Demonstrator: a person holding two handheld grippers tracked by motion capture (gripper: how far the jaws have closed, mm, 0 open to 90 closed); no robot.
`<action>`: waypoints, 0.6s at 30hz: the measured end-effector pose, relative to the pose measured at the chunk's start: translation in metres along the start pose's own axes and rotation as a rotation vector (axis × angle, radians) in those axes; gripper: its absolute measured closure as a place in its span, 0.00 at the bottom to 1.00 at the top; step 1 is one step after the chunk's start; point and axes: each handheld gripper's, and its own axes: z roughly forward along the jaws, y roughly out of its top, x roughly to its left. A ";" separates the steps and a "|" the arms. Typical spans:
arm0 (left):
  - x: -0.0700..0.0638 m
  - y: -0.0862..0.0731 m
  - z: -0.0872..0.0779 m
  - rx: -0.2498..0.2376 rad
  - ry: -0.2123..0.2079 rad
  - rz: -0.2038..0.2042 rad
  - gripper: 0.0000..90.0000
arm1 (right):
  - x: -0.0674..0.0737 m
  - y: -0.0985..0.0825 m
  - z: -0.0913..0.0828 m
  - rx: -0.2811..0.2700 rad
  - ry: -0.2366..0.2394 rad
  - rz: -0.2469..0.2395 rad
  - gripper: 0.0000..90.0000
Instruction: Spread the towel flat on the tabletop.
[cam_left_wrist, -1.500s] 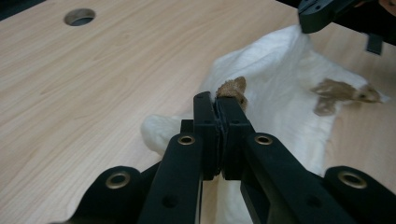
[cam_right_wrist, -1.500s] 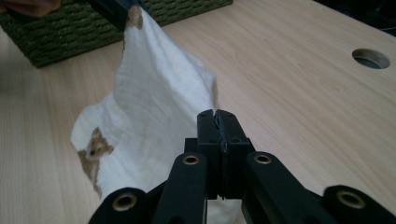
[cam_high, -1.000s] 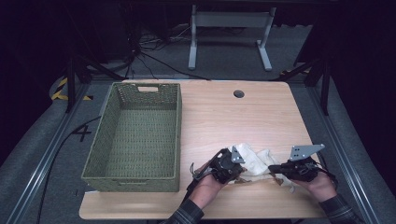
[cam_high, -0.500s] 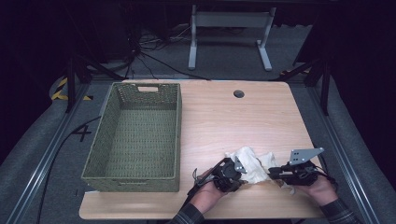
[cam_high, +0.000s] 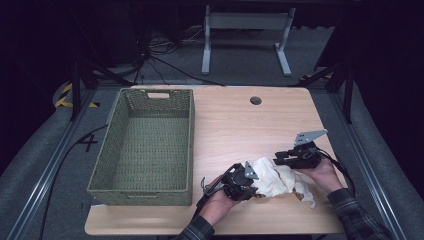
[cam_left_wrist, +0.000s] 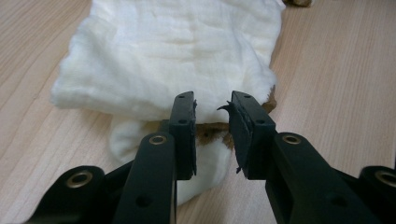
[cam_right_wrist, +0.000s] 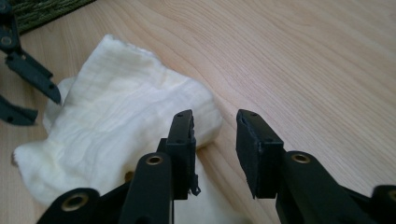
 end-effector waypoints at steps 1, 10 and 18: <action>0.000 0.000 0.001 0.006 0.003 -0.001 0.79 | -0.002 0.000 0.004 0.004 0.017 0.011 0.72; 0.002 -0.002 0.012 0.057 0.009 0.011 0.80 | -0.002 0.007 0.035 0.086 0.062 -0.027 0.86; 0.002 -0.004 0.015 0.063 0.015 0.007 0.81 | 0.002 0.014 0.012 0.027 0.020 -0.061 0.96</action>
